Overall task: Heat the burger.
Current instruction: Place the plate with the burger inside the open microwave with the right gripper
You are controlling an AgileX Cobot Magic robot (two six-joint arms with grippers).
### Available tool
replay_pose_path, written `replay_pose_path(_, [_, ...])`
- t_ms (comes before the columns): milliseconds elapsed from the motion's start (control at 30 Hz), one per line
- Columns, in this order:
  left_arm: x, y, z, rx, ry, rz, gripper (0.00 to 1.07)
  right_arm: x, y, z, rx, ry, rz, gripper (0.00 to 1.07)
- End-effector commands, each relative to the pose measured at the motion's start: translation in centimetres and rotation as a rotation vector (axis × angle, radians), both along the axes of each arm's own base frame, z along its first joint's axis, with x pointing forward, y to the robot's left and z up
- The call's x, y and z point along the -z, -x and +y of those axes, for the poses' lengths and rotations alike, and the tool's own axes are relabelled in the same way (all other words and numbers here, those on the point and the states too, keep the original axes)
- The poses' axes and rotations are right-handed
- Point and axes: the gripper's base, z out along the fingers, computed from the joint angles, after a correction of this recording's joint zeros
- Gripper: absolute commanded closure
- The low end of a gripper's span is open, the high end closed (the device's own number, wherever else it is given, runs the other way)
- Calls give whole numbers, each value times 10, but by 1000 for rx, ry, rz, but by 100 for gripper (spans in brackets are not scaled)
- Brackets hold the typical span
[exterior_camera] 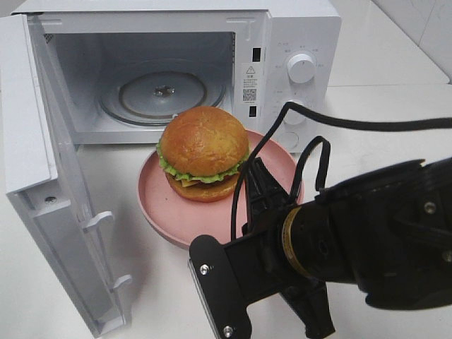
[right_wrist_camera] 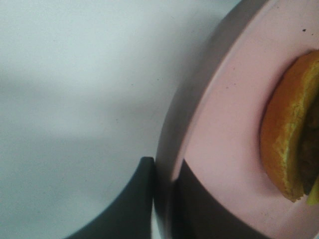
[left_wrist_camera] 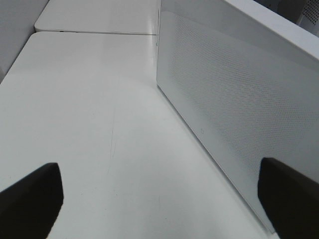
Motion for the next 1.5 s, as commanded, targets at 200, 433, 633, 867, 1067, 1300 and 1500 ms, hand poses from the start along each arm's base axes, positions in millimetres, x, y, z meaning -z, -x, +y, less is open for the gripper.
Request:
replay_pose_path(200, [0,2,0,-1,0,-27,9,-17,-33,-3,-76,-18,-22,107])
replay_pose_path(433, [0,2,0,-1,0,-27,9,-17,-45,-14,-122,14,5,107])
replay_pose_path(633, [0,2,0,-1,0,-27,9,-15,-52,-23,-163,-6,70,107])
replay_pose_path(867, [0,2,0,-1,0,-27,9,-17,-61,-27,-246,-55,58,107])
replay_pose_path(1067, [0,2,0,-1,0,-27,9,-17,-66,-31,-261,-87,64,107])
replay_pose_path(1300, [0,2,0,-1,0,-27,9,-18,-69,-33,-264,-84,41,107])
replay_pose_path(1500, [0,2,0,-1,0,-27,9,-22,-74,-29,-263,-104,3,107])
